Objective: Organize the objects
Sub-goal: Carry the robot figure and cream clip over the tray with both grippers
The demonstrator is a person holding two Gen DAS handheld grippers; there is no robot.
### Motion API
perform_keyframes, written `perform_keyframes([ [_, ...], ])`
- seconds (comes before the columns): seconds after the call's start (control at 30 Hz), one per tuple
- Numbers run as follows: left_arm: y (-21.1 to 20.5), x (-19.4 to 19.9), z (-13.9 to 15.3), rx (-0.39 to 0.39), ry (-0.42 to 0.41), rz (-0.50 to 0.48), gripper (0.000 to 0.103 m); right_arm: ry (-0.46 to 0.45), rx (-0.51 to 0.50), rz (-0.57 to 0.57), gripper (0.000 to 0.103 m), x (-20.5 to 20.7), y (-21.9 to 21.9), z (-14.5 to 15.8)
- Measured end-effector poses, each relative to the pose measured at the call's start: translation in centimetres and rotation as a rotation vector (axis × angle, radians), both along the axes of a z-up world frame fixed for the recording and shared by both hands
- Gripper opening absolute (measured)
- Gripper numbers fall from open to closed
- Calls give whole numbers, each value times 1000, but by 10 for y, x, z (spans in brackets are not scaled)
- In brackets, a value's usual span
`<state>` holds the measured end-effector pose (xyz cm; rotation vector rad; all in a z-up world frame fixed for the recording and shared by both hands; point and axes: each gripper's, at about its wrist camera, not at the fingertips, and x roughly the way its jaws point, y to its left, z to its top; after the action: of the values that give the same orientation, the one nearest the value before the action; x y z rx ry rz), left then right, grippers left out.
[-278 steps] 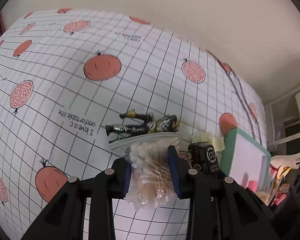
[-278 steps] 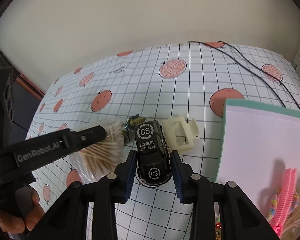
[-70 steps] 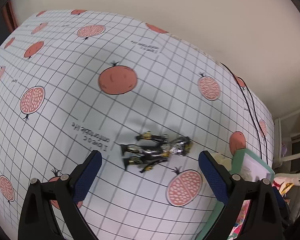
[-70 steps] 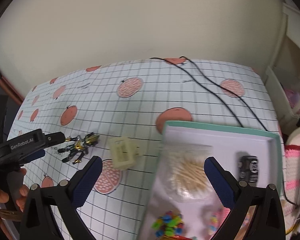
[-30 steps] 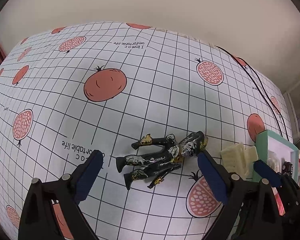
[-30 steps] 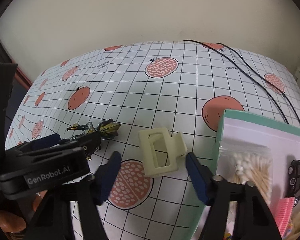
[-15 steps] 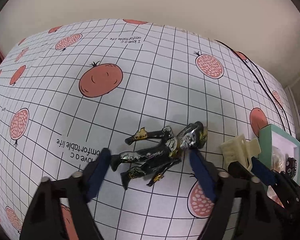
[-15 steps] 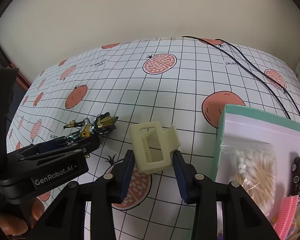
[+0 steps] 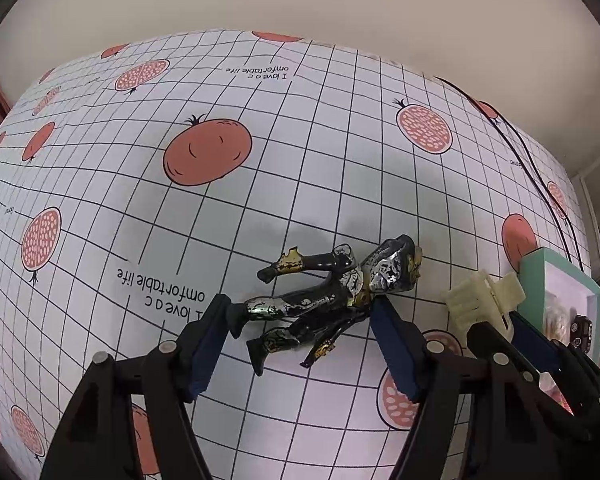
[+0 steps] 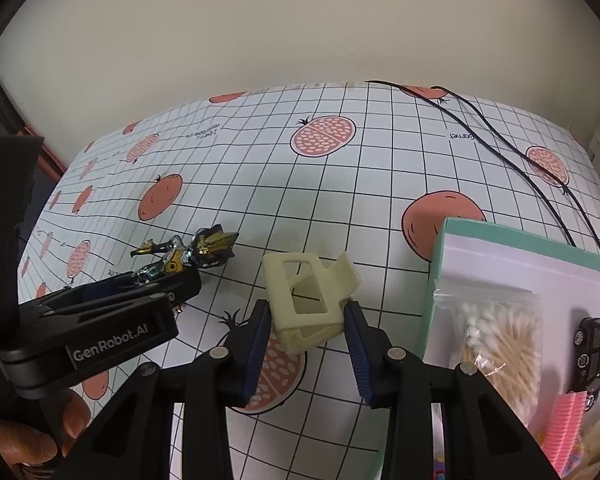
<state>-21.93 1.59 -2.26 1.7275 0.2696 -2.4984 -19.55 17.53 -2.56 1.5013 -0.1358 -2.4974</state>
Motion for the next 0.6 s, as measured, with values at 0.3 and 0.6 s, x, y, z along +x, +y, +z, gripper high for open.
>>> perform_keyframes([
  [0.3,-5,4,12,20,26,14,72,36,-5,7,38,3,1,17],
  [0.6,-7,4,26,32,55,29,72,76,-17,-2,38,6,6,38],
])
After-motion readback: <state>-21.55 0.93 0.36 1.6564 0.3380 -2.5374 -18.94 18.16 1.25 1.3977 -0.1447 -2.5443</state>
